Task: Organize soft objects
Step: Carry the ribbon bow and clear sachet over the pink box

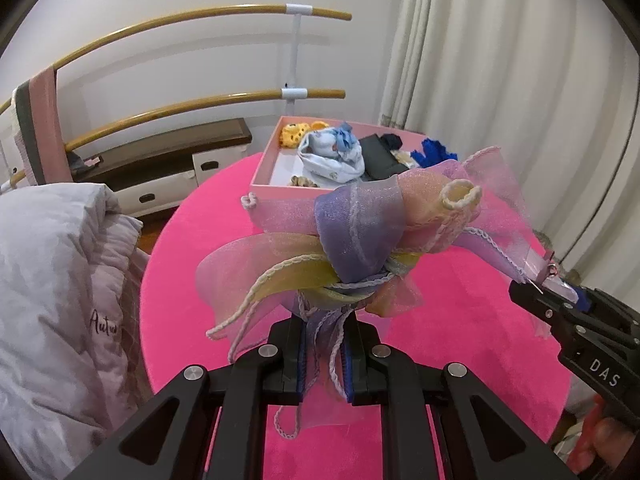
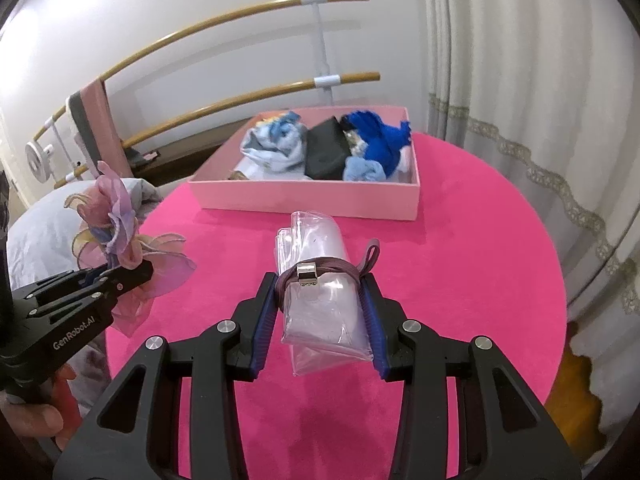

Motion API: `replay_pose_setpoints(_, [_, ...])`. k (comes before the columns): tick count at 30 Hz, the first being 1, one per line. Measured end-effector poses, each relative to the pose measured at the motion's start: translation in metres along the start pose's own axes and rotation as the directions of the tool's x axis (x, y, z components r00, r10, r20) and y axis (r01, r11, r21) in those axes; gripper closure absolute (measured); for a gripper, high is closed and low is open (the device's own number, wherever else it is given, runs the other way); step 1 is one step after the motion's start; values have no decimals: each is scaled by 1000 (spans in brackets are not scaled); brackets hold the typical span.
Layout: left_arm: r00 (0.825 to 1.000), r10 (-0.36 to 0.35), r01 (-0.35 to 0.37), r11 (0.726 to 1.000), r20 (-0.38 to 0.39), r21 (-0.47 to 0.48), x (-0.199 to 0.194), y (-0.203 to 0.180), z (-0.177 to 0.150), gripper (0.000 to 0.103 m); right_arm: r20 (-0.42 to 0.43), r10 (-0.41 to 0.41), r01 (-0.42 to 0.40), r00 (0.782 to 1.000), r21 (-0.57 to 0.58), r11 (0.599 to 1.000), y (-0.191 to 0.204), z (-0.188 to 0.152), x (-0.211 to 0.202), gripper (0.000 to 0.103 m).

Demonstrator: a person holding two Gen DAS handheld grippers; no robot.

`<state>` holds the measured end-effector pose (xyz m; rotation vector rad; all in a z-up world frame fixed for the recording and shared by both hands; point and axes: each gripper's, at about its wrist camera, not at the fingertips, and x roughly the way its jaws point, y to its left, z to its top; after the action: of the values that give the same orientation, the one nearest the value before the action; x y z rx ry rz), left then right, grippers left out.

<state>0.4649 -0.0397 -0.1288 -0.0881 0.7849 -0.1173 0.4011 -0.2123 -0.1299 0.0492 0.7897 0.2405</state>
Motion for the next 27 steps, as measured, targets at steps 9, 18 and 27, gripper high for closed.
replay_pose_setpoints(9, [999,0,1,1000,45,-21,-64,15,-20,92,42,10,-9,999,-36,999,23,2,-27,66])
replay_pose_setpoints(18, [998,6,-4,1000,66,-30,-84,16,-20,92,66,37,-35,997,-34,999,26,6,-40,66])
replay_pose_setpoints(27, [990,24,-20,999,136,-32,-83,17,33,92,125,60,-57,990,-21,998,9,53,-43,66])
